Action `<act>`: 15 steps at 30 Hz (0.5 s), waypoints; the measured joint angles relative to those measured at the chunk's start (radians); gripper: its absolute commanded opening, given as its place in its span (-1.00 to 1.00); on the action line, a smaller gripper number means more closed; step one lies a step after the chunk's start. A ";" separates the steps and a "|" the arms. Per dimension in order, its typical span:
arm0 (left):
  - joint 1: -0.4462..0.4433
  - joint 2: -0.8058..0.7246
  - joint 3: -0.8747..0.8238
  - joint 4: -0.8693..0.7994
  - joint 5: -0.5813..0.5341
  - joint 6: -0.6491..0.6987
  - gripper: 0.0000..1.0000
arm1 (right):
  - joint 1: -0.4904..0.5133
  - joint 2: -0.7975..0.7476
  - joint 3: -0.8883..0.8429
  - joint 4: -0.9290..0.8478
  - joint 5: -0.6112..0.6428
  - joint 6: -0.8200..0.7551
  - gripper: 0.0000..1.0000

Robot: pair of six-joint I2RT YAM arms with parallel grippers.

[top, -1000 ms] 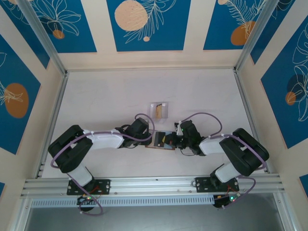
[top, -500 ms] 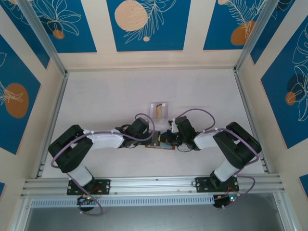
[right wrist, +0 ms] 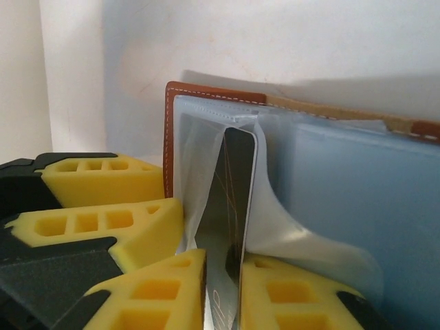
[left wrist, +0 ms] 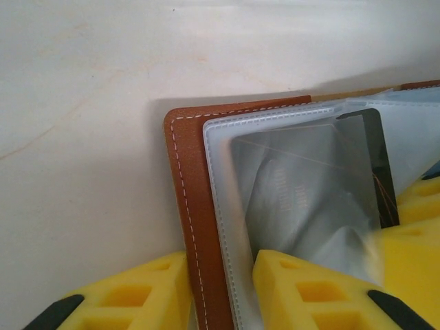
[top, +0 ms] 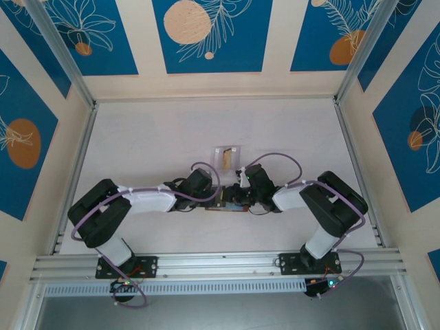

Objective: Put the credit cards into the card holder

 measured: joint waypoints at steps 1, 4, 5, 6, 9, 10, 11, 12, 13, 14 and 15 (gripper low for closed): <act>0.000 -0.002 -0.003 0.003 0.000 -0.002 -0.36 | 0.001 -0.007 0.002 -0.010 0.002 -0.003 -0.46; 0.000 -0.003 -0.010 0.014 0.001 -0.007 -0.33 | 0.002 -0.033 0.003 -0.047 0.007 -0.011 -0.37; 0.000 -0.004 -0.011 0.016 0.001 -0.008 -0.32 | 0.002 -0.042 0.005 -0.066 0.007 -0.014 -0.35; 0.000 -0.005 -0.013 0.019 0.003 -0.008 -0.31 | 0.002 -0.052 0.009 -0.086 0.008 -0.019 -0.34; 0.000 -0.010 -0.022 0.029 0.009 -0.008 -0.29 | 0.002 -0.066 0.026 -0.153 0.009 -0.031 -0.34; 0.000 -0.014 -0.026 0.033 0.013 -0.011 -0.28 | 0.002 -0.066 0.035 -0.176 0.012 -0.037 -0.34; 0.000 -0.018 -0.029 0.034 0.017 -0.015 -0.27 | 0.003 -0.066 0.043 -0.197 0.014 -0.040 -0.34; 0.000 -0.023 -0.035 0.037 0.023 -0.017 -0.25 | 0.005 -0.066 0.051 -0.214 0.016 -0.045 -0.34; 0.001 -0.032 -0.043 0.038 0.033 -0.023 -0.24 | 0.006 -0.066 0.058 -0.231 0.019 -0.048 -0.34; 0.003 -0.039 -0.052 0.043 0.043 -0.024 -0.23 | 0.007 -0.066 0.063 -0.243 0.020 -0.052 -0.33; 0.008 -0.050 -0.064 0.049 0.063 -0.026 -0.22 | 0.007 -0.068 0.068 -0.257 0.022 -0.056 -0.33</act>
